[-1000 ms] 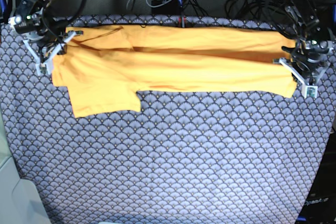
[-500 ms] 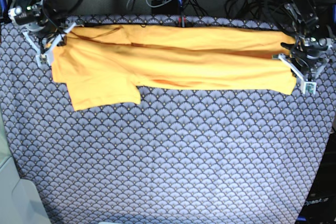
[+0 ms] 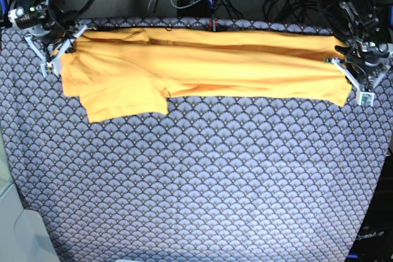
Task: Fold the T-shirt properly
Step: 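Pull the folded strip taut with both grippers along its length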
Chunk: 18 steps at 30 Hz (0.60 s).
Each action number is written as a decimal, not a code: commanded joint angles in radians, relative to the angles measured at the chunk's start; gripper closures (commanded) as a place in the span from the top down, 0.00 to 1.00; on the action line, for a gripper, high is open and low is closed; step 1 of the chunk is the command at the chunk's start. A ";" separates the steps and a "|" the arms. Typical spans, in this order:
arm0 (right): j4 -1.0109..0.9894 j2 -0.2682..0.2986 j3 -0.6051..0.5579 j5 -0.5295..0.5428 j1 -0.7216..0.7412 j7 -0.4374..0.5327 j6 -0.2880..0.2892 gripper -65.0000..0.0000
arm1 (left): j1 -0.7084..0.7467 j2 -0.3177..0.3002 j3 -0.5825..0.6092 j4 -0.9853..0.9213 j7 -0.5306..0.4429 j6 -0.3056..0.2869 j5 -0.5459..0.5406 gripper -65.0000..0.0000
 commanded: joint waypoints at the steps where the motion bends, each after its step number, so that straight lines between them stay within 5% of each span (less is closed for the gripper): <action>1: 0.015 0.009 0.003 0.000 0.002 0.007 -0.005 0.00 | -0.008 -0.014 -0.003 0.016 -0.009 0.013 0.011 0.00; 7: 0.013 0.011 0.003 -0.002 0.002 0.003 -0.005 0.00 | -0.011 -0.010 0.001 0.016 -0.009 0.013 0.010 0.02; 12: 0.013 0.012 0.003 -0.002 0.001 -0.002 -0.005 0.21 | -0.010 0.003 -0.002 0.019 -0.009 0.008 0.007 0.32; 15: 0.019 0.014 0.005 -0.002 -0.015 0.004 -0.005 0.35 | -0.008 0.012 -0.003 0.029 -0.011 -0.073 0.007 0.49; 18: 0.021 0.044 0.012 -0.002 -0.021 0.003 -0.005 0.45 | -0.008 0.030 -0.005 0.029 -0.008 -0.118 0.010 0.53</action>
